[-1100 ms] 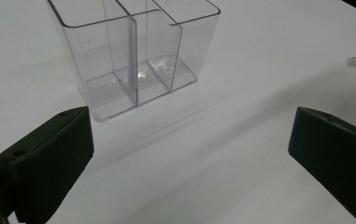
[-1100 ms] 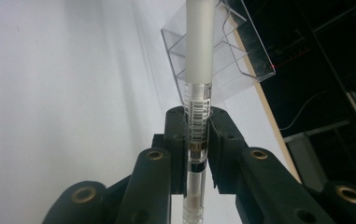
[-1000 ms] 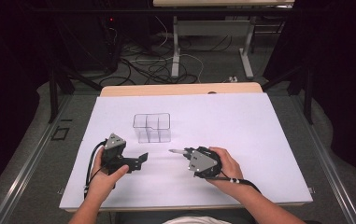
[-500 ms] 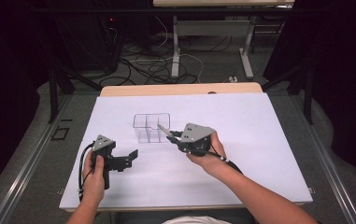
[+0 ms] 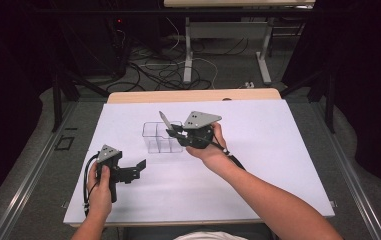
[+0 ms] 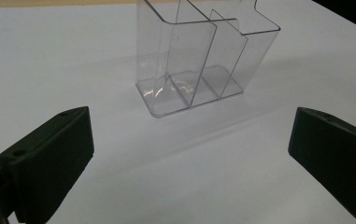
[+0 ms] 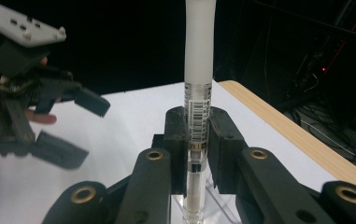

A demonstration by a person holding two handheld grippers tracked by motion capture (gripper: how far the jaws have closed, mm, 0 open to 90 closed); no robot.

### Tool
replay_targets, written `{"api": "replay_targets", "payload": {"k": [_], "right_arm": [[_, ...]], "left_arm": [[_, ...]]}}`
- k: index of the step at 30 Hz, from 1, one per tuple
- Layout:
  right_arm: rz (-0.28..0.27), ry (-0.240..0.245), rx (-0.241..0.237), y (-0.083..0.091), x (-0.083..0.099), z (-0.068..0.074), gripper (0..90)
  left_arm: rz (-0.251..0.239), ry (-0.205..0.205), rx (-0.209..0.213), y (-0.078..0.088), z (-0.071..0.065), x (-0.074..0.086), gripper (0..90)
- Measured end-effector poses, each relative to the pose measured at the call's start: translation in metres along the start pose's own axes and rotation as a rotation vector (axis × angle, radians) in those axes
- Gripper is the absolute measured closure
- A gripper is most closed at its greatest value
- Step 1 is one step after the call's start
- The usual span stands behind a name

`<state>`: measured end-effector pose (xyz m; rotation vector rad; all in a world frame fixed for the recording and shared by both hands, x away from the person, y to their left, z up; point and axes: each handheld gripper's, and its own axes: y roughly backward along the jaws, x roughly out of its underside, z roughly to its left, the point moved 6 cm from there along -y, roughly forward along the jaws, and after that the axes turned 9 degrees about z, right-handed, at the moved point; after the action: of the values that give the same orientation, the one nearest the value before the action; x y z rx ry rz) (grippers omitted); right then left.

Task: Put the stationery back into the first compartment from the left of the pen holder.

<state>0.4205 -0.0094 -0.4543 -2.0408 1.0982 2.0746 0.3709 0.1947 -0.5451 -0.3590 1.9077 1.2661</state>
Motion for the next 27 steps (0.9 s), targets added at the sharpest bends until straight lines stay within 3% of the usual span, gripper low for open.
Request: {"api": "replay_targets", "payload": {"k": [14, 27], "right_arm": [[-0.051, -0.074, -0.022, -0.035, -0.029, 0.0, 79.4], [-0.092, -0.178, -0.006, -0.064, -0.034, -0.009, 79.4]], "left_arm": [[-0.003, 0.005, -0.004, -0.001, -0.003, 0.001, 0.3], [0.006, -0.004, 0.005, -0.003, -0.005, 0.001, 0.3]]}}
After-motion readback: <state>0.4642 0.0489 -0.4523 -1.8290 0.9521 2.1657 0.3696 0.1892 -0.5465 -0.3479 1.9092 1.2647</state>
